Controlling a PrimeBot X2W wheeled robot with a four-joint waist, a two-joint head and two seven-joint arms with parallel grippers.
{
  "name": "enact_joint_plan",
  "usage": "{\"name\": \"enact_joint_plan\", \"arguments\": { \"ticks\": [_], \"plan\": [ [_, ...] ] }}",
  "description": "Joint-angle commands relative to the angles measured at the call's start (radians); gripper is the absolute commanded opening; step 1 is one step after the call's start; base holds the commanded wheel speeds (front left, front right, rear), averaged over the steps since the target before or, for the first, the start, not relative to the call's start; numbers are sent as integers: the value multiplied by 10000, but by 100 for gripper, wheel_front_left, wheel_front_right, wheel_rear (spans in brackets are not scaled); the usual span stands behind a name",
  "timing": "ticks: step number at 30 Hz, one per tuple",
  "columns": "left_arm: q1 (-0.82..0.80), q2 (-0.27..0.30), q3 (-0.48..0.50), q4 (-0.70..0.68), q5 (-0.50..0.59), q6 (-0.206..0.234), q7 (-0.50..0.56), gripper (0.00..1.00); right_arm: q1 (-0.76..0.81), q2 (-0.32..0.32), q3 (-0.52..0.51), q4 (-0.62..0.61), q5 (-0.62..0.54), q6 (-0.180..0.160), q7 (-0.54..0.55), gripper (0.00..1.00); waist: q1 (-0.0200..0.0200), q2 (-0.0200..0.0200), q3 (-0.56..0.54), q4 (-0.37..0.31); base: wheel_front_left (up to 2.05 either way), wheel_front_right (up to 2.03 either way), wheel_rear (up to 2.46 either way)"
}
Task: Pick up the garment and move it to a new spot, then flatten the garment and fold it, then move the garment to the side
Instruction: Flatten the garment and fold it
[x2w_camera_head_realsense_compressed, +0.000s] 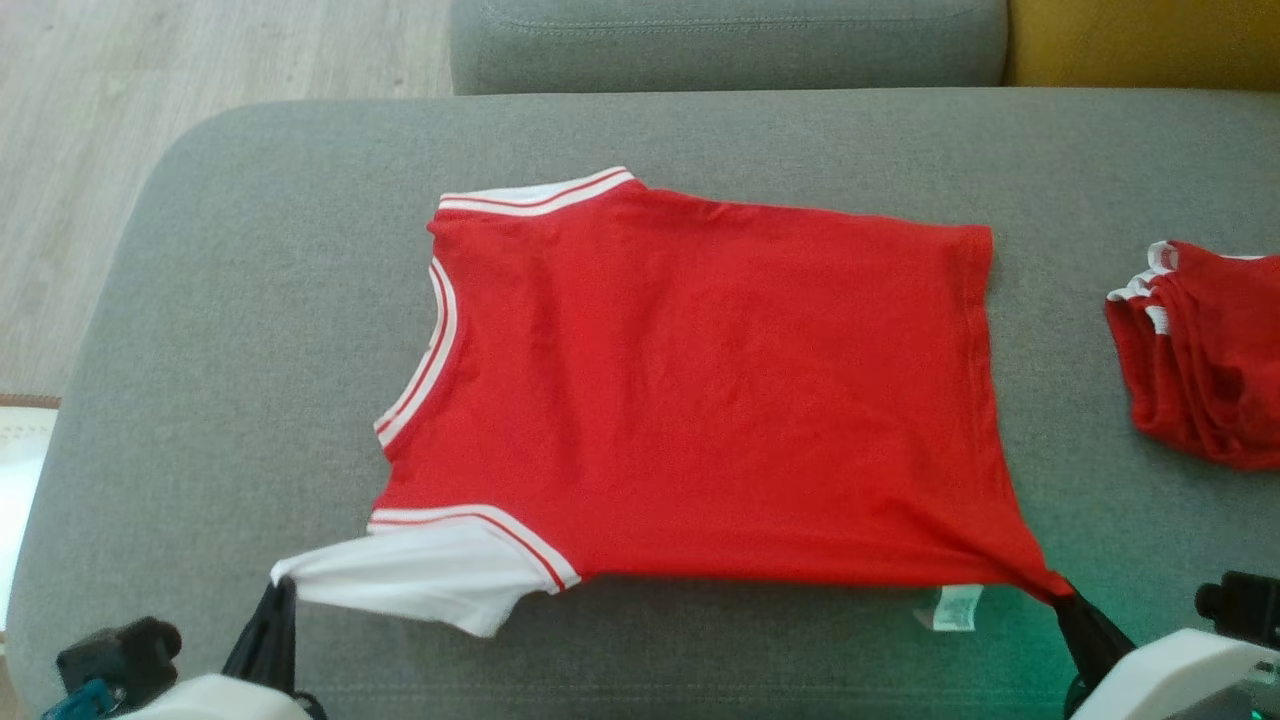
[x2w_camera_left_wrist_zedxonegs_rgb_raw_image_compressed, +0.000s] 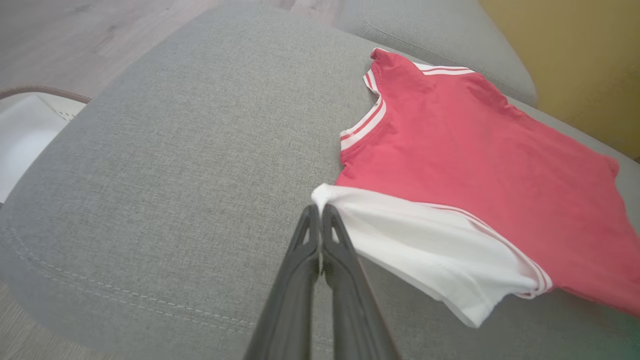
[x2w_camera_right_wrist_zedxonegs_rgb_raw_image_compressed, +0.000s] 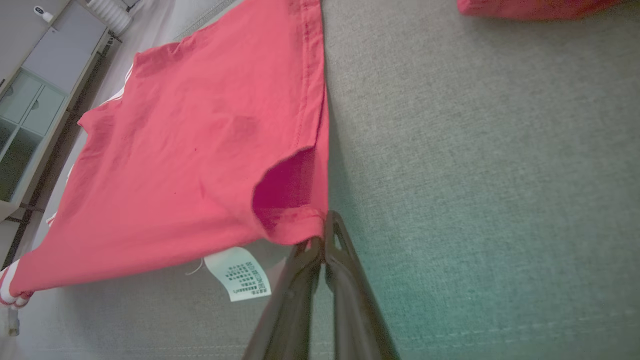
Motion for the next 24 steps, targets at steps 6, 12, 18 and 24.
{"name": "enact_joint_plan", "arguments": {
  "ticks": [6, 12, 18, 24],
  "plan": [
    [-931, 559, 444, -377, -395, -125, 752, 0, -733, 11, -423, -758, -422, -7, 1695, 0, 1, 0, 316, -27, 0, 0, 0],
    [-2080, 1013, 507, 169, -1151, -616, 1834, 0, -1790, 52, -695, -609, -757, -7, 3187, 0, 1, 0, 799, -28, 0, 0, 0],
    [-3753, 1414, 553, 1077, -1737, -1084, 2630, 0, -3265, 74, -1002, -320, -773, -7, 4495, 0, 1, 0, 1421, -23, 0, 0, 0],
    [-5247, 1477, 483, 2154, -2106, -1449, 2938, 0, -4236, 77, -1102, 2, -515, -7, 4607, 0, 1, 0, 1752, 41, 0, 0, 0]
  ]
}}
